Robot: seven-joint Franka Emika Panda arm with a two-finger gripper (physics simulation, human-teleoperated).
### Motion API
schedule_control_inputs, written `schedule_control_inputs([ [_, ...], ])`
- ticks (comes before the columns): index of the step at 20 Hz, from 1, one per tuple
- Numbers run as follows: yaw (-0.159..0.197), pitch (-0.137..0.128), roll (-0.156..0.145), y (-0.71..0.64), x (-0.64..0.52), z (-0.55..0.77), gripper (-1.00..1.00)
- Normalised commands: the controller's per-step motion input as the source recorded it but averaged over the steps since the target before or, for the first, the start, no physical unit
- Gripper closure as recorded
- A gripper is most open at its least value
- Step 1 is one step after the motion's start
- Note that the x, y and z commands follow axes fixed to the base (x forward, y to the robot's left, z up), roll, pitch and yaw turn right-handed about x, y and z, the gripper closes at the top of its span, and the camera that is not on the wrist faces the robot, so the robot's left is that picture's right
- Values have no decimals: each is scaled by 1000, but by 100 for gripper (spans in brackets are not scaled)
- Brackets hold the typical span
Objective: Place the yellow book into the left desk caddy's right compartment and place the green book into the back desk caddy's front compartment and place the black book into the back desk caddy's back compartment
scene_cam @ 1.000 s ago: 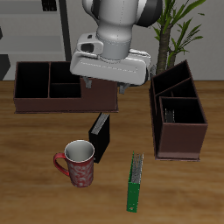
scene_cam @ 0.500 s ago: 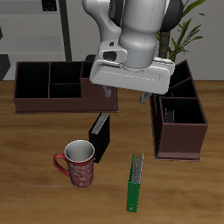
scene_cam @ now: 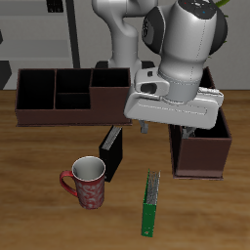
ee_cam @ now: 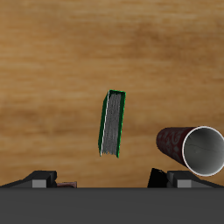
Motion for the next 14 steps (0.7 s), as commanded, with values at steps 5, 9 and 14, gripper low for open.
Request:
schedule_control_inputs([
  [5,-25,-4,61,160,199,-137,-100],
  [9,-29,3,93,-29,156,-262,-100],
  [14,0,-5,20,-133,96,-334,-100],
])
